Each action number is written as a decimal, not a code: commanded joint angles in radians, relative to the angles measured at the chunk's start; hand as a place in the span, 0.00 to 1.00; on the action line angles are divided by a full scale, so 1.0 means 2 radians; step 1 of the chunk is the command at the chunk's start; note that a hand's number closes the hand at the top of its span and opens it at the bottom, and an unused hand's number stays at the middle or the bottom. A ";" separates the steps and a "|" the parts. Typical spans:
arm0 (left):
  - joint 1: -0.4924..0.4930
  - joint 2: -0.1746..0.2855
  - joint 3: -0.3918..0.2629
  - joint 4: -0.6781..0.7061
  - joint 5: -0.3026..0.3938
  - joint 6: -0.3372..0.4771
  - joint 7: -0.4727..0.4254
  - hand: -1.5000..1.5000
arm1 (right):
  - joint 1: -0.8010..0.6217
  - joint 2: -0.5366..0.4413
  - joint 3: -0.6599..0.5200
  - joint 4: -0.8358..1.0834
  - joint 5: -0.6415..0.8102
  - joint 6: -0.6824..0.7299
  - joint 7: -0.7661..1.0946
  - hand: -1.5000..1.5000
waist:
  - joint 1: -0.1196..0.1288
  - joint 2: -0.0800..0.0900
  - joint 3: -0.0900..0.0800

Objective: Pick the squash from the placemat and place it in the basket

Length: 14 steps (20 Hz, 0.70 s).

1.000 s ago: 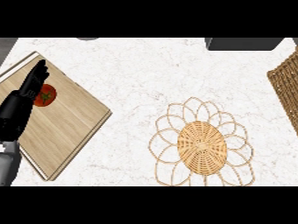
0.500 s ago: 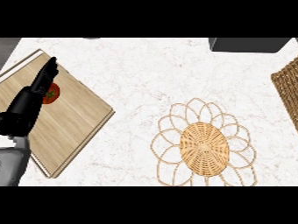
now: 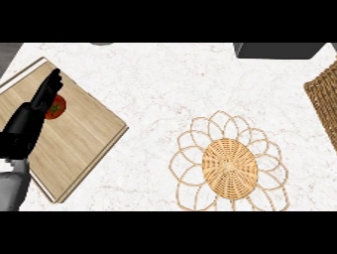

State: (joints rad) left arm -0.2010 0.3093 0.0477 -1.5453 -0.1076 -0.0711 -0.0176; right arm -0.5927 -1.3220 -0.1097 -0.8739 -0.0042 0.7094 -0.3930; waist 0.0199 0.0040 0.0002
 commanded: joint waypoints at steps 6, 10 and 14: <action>-0.010 0.000 0.008 0.011 -0.008 0.001 -0.009 0.50 | 0.004 0.008 0.060 -0.012 0.143 -0.082 -0.084 1.00 | -0.002 0.001 0.000; -0.029 0.002 0.017 0.003 0.007 -0.011 0.024 0.50 | -0.004 -0.011 0.071 0.032 0.165 -0.049 -0.149 0.00 | -0.002 0.001 0.000; -0.001 -0.011 0.001 -0.010 -0.011 0.000 0.009 0.50 | -0.022 0.005 0.080 0.044 0.148 -0.008 -0.147 0.00 | 0.003 0.001 0.000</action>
State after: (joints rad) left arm -0.2180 0.2960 0.0562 -1.5601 -0.1210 -0.0737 0.0069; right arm -0.6185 -1.3245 0.0355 -0.8248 0.2884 0.5727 -0.5798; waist 0.0222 0.0056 0.0005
